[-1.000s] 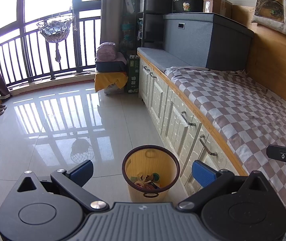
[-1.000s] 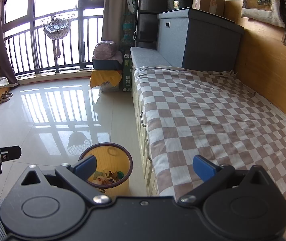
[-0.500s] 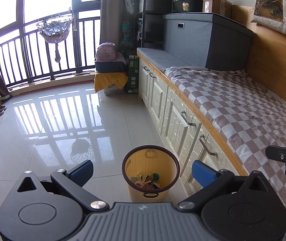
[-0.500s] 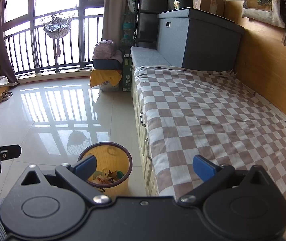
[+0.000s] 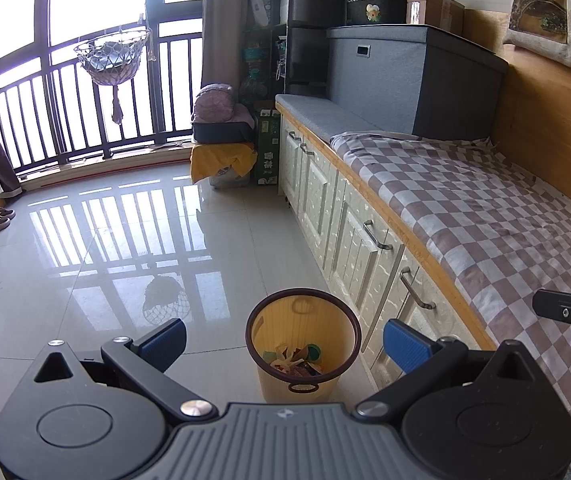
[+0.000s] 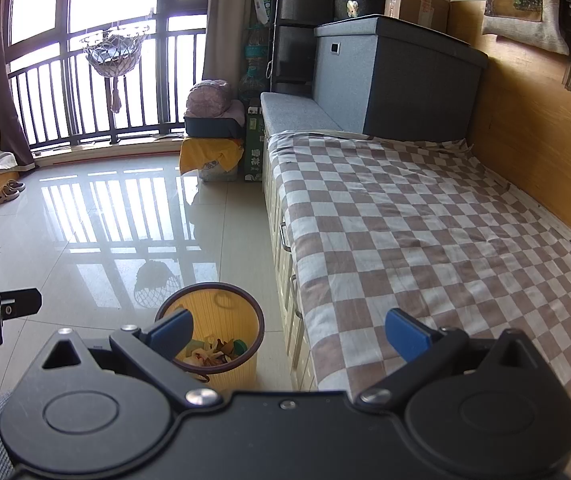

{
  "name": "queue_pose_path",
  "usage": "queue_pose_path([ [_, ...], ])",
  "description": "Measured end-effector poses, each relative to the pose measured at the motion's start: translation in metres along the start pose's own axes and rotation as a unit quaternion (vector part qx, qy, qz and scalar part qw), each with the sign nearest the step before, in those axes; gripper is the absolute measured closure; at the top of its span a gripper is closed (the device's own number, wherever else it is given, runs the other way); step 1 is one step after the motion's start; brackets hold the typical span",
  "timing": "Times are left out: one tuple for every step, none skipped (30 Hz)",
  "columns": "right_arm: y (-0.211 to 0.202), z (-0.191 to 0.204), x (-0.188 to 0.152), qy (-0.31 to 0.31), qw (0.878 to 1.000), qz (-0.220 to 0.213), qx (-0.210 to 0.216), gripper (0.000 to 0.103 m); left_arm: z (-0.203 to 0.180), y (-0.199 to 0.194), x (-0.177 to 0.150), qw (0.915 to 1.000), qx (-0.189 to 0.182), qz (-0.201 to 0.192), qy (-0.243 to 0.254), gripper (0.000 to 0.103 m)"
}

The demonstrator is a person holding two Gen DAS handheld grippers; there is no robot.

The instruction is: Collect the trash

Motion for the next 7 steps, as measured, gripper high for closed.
queue_pose_path([
  [0.0001, -0.0001, -0.0001, 0.0, 1.0, 0.0, 0.0, 0.0, 0.0004, -0.0002, -0.0003, 1.0, 0.0, 0.0, 0.0, 0.0],
  [0.0005, -0.0011, -0.0011, 0.0, 1.0, 0.001, -0.001, 0.0, 0.0001, -0.0002, -0.0004, 1.0, 0.0, 0.0, 0.001, 0.0],
  [0.0009, -0.0021, -0.0023, 0.0, 1.0, 0.001, -0.001, 0.0, 0.0009, -0.0006, -0.0007, 1.0, 0.001, -0.001, 0.002, 0.0],
  [0.001, -0.0023, -0.0025, 0.0, 1.0, 0.001, -0.001, 0.0, 0.0002, -0.0006, 0.0, 1.0, 0.0, -0.001, 0.002, 0.0],
  [0.0009, -0.0021, -0.0023, 0.0, 1.0, 0.001, -0.001, 0.0, 0.001, -0.0009, -0.0002, 1.0, 0.0, -0.002, 0.002, 0.0],
  [0.0009, -0.0022, -0.0023, 0.0, 1.0, 0.001, -0.001, 0.0, 0.0006, -0.001, -0.0002, 1.0, 0.002, -0.001, 0.003, 0.0],
  [0.0009, -0.0022, -0.0024, 0.0, 1.0, 0.0, -0.001, 0.0, 0.0009, -0.001, -0.0001, 1.0, 0.003, -0.001, 0.003, 0.0],
])
Point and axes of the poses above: each gripper's, at about its wrist camera, not at the fingertips, and y roughly the way its jaws point, z to its left, x to its top, the point moved 5 cm from there along y, roughly the way its jaws point, and after that the axes turned 12 degrees about y, right-handed, at the moved point
